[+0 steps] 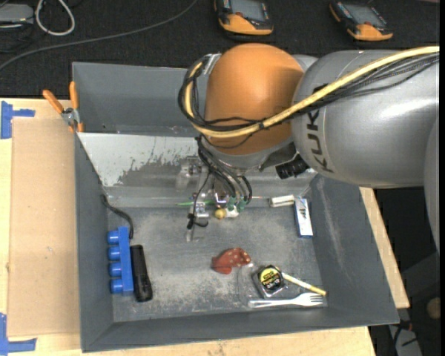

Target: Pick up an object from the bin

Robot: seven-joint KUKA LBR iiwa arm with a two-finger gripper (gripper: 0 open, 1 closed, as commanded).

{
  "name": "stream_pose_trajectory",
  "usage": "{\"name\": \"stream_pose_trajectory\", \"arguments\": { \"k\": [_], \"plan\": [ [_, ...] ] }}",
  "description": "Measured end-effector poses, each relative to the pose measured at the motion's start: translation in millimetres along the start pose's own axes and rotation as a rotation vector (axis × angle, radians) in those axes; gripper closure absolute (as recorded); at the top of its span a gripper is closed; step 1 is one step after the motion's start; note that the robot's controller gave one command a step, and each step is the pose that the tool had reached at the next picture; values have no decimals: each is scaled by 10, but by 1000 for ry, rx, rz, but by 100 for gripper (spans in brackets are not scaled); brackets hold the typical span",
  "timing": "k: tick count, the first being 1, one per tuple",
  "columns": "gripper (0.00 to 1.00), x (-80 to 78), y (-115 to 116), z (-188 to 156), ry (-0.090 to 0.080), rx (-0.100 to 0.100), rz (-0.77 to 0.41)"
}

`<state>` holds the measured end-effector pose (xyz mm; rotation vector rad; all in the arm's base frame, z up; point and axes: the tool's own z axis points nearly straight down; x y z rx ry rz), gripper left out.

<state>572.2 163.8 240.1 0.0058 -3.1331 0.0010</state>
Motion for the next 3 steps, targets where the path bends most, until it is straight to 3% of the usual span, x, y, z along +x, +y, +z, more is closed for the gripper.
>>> {"name": "stream_pose_trajectory", "arguments": {
  "k": [1,2,3],
  "plan": [
    [0,-16,-12,-48,-8,-1,5],
    [0,-267,-508,797,-12,-2,-66],
    [0,-390,-649,1735,-15,-5,-82]
  ]
}}
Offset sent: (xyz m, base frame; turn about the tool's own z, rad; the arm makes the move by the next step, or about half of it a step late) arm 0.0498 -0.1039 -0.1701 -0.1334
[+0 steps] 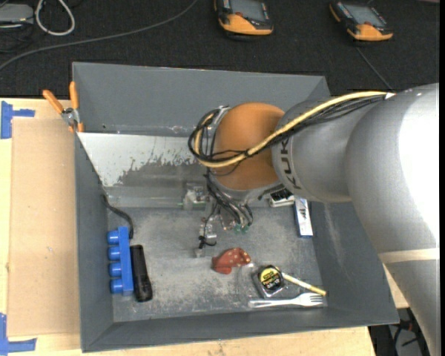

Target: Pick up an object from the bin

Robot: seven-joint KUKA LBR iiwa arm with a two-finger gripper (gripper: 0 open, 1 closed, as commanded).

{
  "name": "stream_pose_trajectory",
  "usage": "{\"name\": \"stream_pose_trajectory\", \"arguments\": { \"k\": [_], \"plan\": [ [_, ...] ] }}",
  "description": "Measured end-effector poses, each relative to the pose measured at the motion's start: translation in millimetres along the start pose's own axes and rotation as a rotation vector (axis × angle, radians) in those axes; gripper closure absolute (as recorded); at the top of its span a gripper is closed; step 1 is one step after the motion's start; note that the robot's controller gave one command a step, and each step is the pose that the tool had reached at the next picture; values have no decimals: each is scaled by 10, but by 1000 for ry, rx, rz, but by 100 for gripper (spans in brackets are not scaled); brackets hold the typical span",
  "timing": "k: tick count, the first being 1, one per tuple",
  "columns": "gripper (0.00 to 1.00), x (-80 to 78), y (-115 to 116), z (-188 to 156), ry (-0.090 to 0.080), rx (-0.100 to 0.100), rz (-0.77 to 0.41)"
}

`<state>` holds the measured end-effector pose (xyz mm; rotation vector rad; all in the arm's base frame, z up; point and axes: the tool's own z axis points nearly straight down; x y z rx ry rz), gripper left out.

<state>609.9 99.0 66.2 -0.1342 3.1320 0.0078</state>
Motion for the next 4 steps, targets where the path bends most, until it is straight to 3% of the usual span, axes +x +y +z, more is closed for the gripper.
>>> {"name": "stream_pose_trajectory", "arguments": {
  "k": [1,2,3,4],
  "plan": [
    [0,-68,-598,-50,-2,5,-91],
    [0,-91,-544,-352,-4,-4,-137],
    [100,702,-547,-47,4,-1,-63],
    [100,702,-548,-47,4,-1,-62]
  ]
}}
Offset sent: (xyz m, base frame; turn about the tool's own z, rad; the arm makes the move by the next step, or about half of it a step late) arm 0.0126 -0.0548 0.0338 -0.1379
